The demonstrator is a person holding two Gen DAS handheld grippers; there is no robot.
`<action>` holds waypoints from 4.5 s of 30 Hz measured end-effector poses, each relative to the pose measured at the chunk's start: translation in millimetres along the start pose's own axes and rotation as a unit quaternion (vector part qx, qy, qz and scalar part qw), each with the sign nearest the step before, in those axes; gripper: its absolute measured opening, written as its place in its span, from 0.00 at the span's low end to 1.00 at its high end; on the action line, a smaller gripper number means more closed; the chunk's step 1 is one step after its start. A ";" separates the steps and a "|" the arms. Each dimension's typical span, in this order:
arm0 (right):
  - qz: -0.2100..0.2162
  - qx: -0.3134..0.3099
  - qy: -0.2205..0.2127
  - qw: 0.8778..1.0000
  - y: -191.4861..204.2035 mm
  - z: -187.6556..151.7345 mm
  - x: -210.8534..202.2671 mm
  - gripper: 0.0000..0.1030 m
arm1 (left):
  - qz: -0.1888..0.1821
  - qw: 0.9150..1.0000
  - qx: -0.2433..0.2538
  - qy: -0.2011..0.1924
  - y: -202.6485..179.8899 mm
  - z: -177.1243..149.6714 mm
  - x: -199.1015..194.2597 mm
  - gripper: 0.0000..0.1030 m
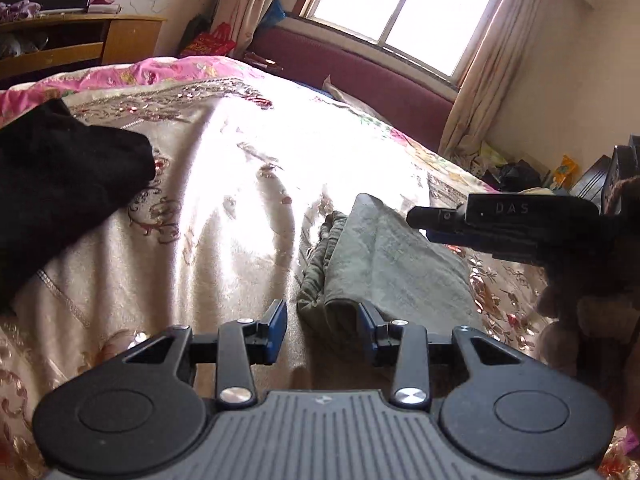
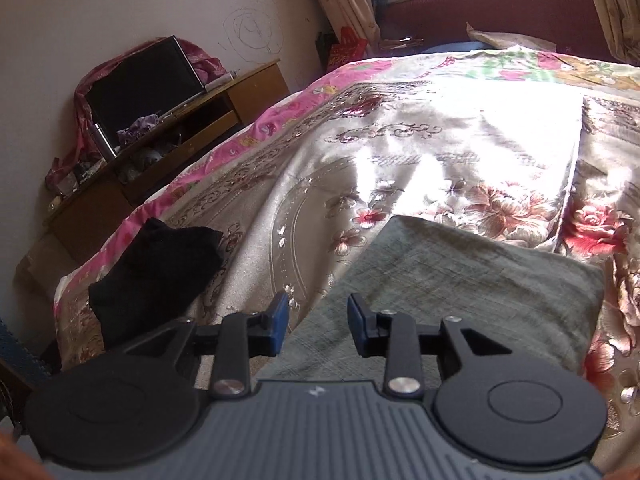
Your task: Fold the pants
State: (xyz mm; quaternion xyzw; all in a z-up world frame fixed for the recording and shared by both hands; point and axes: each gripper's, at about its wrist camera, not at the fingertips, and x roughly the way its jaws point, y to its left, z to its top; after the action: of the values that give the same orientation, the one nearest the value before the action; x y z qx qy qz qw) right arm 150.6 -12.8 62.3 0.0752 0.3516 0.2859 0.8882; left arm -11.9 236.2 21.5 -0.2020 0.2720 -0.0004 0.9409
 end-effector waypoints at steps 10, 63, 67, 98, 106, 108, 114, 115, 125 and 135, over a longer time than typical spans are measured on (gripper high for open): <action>-0.059 0.006 0.025 0.998 -73.3 1.7 32.4 0.35 | -0.036 0.988 0.142 -0.041 -50.4 22.2 76.7 0.52; 0.025 0.240 0.052 0.969 -164.3 -87.7 -111.8 0.14 | -0.165 0.964 0.119 0.171 -59.6 4.4 129.3 0.47; 0.005 0.242 0.061 0.968 -174.0 -105.0 -116.5 0.18 | -0.135 0.963 0.162 0.169 -72.8 -9.0 133.2 0.58; 0.032 0.241 -0.009 0.970 -172.8 -108.4 -151.5 0.14 | -0.217 0.947 0.167 0.166 -129.6 -13.1 108.2 0.33; -0.022 0.241 0.036 0.970 -186.8 -138.1 -144.4 0.21 | -0.174 0.937 0.235 0.193 -153.0 -52.7 126.7 0.49; -0.021 0.245 0.039 0.968 -189.9 -140.2 -140.6 0.24 | -0.172 0.940 0.219 0.198 -143.8 -54.7 129.4 0.56; -0.034 0.235 0.047 0.970 -190.1 -146.7 -135.7 0.25 | -0.163 0.938 0.242 0.189 -147.5 -61.8 126.7 0.58; -0.036 0.233 0.047 0.971 -189.1 -146.9 -136.6 0.25 | -0.161 0.937 0.248 0.185 -149.8 -62.4 125.7 0.58; -0.084 0.174 0.056 0.979 -173.4 -139.7 -146.6 0.35 | -0.132 0.939 0.274 0.161 -145.1 -57.0 106.7 0.61; -0.182 0.115 0.041 0.976 -134.5 -132.0 -196.1 0.35 | -0.069 0.951 0.288 0.094 -151.2 -44.9 56.1 0.72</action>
State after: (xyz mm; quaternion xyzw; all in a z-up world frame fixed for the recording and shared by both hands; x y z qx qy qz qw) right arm 8.1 -242.7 33.4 0.0996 0.4256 0.0801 0.8958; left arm 29.5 74.0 15.8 0.0597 0.3329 -0.1627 0.9269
